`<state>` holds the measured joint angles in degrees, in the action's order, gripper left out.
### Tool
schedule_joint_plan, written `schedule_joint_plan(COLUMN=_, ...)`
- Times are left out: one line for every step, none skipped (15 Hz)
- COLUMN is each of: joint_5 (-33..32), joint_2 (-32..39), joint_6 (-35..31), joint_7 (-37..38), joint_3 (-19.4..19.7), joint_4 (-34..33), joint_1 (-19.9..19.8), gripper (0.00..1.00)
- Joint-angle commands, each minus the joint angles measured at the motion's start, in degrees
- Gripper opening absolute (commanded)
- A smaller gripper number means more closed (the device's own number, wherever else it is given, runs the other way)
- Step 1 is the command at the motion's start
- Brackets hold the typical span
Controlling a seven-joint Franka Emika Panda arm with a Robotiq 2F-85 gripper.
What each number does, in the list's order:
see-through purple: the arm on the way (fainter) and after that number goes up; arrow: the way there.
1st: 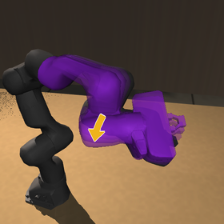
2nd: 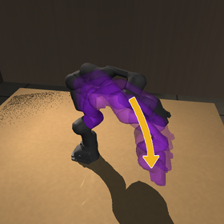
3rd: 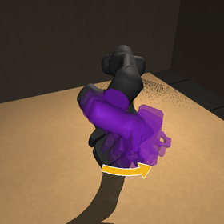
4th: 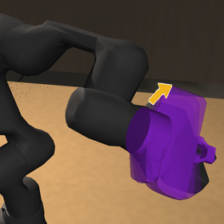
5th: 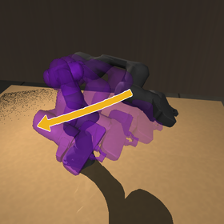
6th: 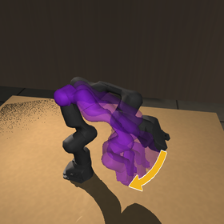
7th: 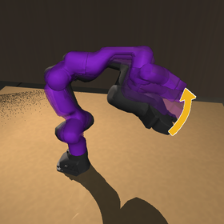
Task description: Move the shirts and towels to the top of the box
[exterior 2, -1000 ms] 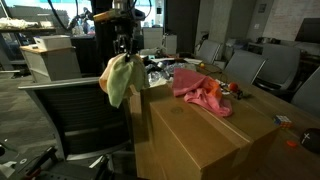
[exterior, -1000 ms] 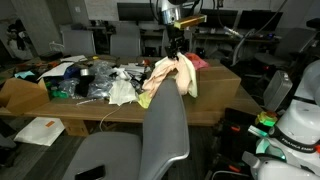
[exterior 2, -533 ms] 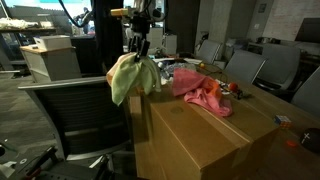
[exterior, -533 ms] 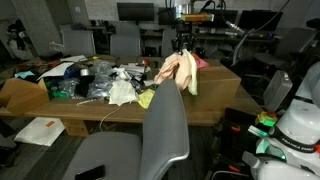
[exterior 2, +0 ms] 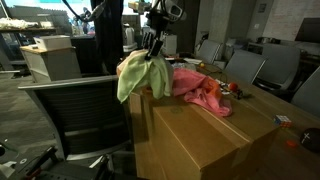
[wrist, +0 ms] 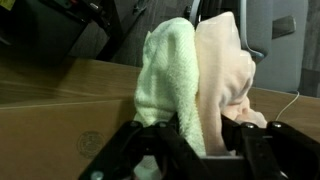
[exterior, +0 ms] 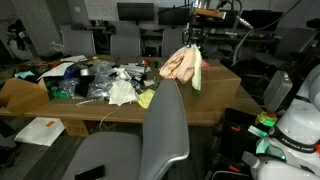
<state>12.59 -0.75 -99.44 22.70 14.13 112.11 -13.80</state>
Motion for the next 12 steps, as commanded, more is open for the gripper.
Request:
schedule_joint_plan(joint_5=2.0, joint_2=-4.9, joint_6=-1.9, joint_7=7.0, joint_3=1.1, joint_4=1.8, joint_1=-1.5, gripper=0.06)
schedule_joint_plan(joint_5=1.0, joint_2=-6.0, joint_6=-2.0, joint_7=9.6, joint_3=1.3, joint_4=1.8, joint_1=-1.9, gripper=0.06)
schedule_joint_plan(joint_5=0.5, joint_2=-6.9, joint_6=-2.3, joint_7=12.0, joint_3=1.5, joint_4=1.9, joint_1=-2.3, gripper=0.06)
schedule_joint_plan(joint_5=0.0, joint_2=-8.2, joint_6=-2.9, joint_7=14.6, joint_3=1.5, joint_4=2.3, joint_1=-2.7, gripper=0.06)
schedule_joint_plan(joint_5=-0.6, joint_2=-9.4, joint_6=-3.4, joint_7=17.5, joint_3=1.4, joint_4=2.5, joint_1=-3.1, gripper=0.06)
schedule_joint_plan(joint_5=-1.3, joint_2=-10.4, joint_6=-4.1, joint_7=20.1, joint_3=1.2, joint_4=2.8, joint_1=-3.5, gripper=0.06)
schedule_joint_plan(joint_5=-1.7, joint_2=-11.2, joint_6=-4.8, joint_7=22.7, joint_3=1.0, joint_4=2.8, joint_1=-3.9, gripper=0.06)
schedule_joint_plan(joint_5=-2.4, joint_2=-11.9, joint_6=-5.7, joint_7=25.6, joint_3=0.7, joint_4=3.0, joint_1=-4.2, gripper=0.06)
schedule_joint_plan(joint_5=-3.1, joint_2=-12.5, joint_6=-6.5, joint_7=28.4, joint_3=0.5, joint_4=3.0, joint_1=-4.4, gripper=0.06)
schedule_joint_plan(joint_5=-3.8, joint_2=-12.9, joint_6=-7.4, joint_7=31.3, joint_3=0.3, joint_4=3.1, joint_1=-4.6, gripper=0.06)
schedule_joint_plan(joint_5=-4.9, joint_2=-13.2, joint_6=-8.2, joint_7=34.3, joint_3=0.0, joint_4=3.1, joint_1=-4.8, gripper=0.06)
schedule_joint_plan(joint_5=-5.9, joint_2=-13.2, joint_6=-8.9, joint_7=37.4, joint_3=-0.2, joint_4=3.0, joint_1=-5.0, gripper=0.06)
